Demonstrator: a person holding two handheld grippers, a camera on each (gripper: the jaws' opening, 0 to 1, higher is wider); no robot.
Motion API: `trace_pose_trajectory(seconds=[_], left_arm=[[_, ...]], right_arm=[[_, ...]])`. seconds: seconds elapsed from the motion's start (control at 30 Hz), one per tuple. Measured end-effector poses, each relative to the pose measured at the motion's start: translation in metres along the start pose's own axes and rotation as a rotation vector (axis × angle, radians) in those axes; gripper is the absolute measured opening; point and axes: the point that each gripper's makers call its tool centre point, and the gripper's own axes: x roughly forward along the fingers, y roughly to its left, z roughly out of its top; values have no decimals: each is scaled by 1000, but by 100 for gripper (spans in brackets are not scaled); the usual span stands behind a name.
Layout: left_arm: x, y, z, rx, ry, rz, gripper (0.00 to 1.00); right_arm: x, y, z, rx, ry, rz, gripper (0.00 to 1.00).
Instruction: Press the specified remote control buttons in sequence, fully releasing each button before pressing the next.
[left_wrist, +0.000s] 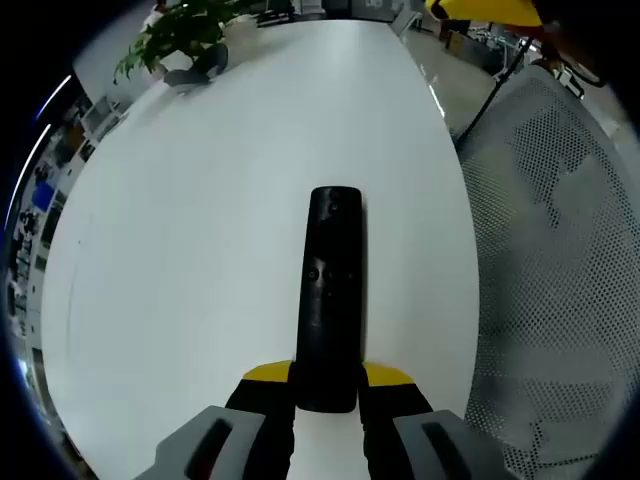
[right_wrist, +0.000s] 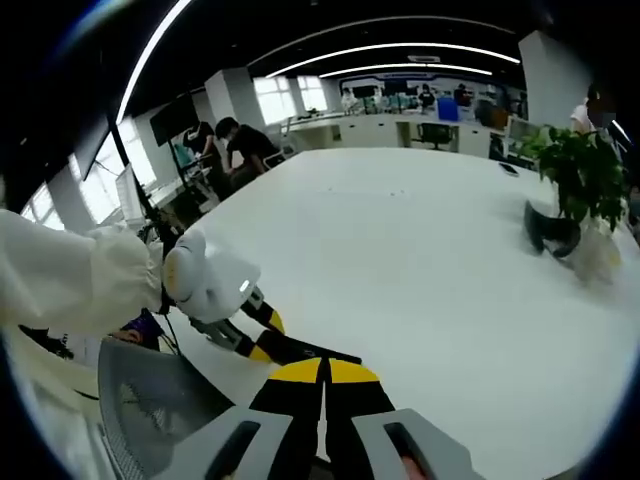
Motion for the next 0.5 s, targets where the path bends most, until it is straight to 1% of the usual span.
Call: trace_pose_trajectory(seconds=[0.13, 0.17, 0.23, 0.4, 0.43, 0.5], left_arm=[[0, -6, 0, -2, 0, 2, 24], [0, -7, 0, -7, -1, 2, 23], [0, -11, -1, -11, -4, 1, 24], [0, -18, -1, -9, 4, 1, 24], [0, -21, 0, -20, 10, 4, 24], [0, -25, 0, -15, 21, 4, 23]], right_arm=[[11, -4, -7, 5, 57, 0, 0], [15, -4, -12, 15, 86, 8, 0], [22, -7, -13, 18, 93, 14, 0], [35, -7, -26, 8, 177, 44, 0], [38, -7, -27, 7, 185, 47, 0], [43, -8, -31, 2, 200, 47, 0]])
